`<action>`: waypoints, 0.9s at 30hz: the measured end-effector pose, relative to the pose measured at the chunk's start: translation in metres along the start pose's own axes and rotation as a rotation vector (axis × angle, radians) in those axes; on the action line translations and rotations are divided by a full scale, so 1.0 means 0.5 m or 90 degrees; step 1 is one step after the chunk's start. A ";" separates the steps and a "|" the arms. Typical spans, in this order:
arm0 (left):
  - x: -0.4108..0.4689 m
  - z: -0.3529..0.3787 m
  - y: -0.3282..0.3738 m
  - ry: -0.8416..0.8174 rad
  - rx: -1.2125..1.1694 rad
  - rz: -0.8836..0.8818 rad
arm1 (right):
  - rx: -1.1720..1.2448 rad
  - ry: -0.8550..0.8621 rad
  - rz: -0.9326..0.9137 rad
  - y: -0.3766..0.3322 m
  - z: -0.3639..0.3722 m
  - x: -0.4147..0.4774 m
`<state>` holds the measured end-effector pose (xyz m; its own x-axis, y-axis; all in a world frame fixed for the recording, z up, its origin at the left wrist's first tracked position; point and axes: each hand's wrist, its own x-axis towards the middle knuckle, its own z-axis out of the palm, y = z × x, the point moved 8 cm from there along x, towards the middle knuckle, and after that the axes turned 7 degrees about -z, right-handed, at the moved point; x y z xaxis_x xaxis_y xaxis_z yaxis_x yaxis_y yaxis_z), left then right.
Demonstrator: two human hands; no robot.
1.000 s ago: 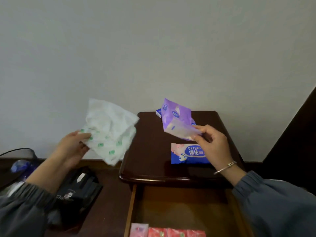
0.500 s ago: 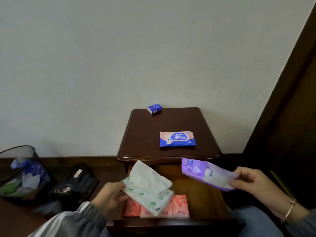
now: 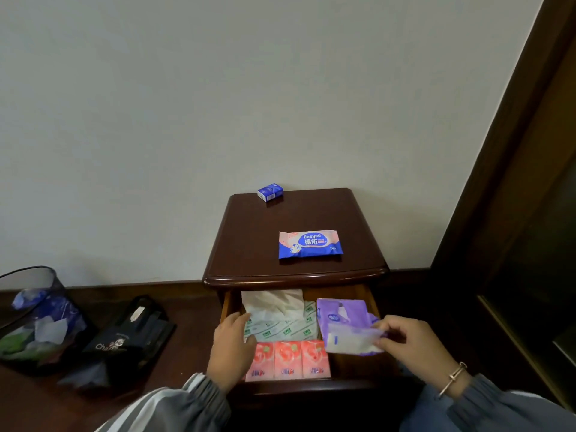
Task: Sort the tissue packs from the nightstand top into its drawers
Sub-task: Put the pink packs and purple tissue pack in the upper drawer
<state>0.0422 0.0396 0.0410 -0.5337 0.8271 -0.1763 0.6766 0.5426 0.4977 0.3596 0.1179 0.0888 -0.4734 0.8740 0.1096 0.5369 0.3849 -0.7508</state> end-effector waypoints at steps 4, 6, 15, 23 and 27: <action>0.015 0.052 0.059 -0.149 0.078 0.164 | -0.019 -0.014 -0.010 0.000 0.035 0.002; 0.029 0.077 0.083 -0.213 0.141 0.204 | -0.025 -0.011 -0.014 -0.001 0.045 0.005; 0.103 0.126 0.017 -0.298 0.575 0.165 | -0.051 0.042 -0.004 0.038 0.016 0.004; 0.102 0.039 0.021 -0.105 0.022 0.178 | 0.097 -0.028 -0.038 0.032 0.081 0.062; 0.079 0.058 0.002 -0.264 -0.374 -0.079 | 0.250 -0.126 0.001 0.009 0.132 0.124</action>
<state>0.0363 0.0770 0.0099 -0.2740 0.8150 -0.5106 0.1768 0.5646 0.8062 0.2867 0.1541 0.0495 -0.6183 0.7859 0.0100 0.2497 0.2085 -0.9456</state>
